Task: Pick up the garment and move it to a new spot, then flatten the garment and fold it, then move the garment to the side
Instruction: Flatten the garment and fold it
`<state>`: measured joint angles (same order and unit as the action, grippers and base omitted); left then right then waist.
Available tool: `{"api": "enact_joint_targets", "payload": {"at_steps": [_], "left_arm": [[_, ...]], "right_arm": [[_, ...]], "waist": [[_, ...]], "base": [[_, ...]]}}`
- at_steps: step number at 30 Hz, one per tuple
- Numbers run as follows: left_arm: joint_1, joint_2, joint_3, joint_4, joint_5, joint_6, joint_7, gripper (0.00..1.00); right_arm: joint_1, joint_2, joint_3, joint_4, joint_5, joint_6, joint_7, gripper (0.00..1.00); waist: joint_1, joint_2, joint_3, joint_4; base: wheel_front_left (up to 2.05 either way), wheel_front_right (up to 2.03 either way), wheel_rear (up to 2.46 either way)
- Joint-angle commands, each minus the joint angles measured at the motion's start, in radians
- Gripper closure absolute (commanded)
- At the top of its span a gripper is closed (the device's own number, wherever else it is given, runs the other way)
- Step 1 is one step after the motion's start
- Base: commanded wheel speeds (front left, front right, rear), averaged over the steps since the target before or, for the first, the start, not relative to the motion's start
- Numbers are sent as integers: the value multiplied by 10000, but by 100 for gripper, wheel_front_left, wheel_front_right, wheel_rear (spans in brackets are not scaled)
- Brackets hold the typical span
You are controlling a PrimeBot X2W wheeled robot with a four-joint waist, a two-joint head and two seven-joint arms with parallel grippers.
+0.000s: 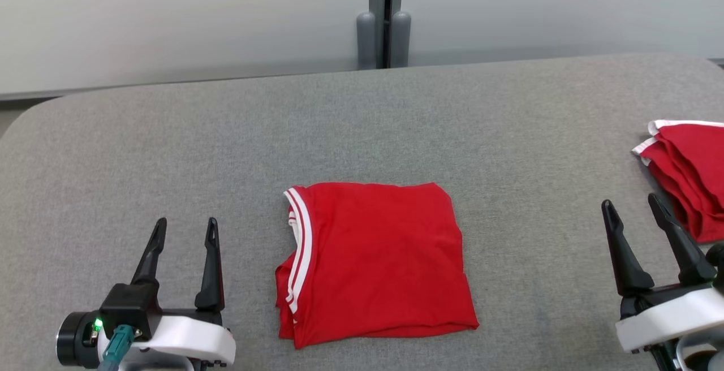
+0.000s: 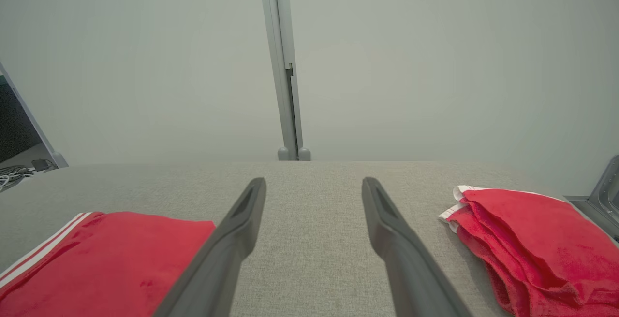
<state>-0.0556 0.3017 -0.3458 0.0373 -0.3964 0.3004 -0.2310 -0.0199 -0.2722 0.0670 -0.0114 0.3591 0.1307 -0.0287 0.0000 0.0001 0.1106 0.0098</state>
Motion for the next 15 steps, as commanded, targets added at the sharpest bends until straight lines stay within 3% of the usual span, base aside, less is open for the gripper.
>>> {"api": "enact_joint_targets", "payload": {"at_steps": [1,15], "left_arm": [[144,87,13,-90,-44,48,33,0],[1202,394,-43,-434,-332,191,563,0]], "right_arm": [[246,43,-73,-295,-169,0,172,0],[1798,473,-286,-1509,-508,0,1047,0]], "waist": [[0,-1,-241,-148],[0,-1,-1381,-64]], "base": [[0,0,0],[0,0,0]]}}
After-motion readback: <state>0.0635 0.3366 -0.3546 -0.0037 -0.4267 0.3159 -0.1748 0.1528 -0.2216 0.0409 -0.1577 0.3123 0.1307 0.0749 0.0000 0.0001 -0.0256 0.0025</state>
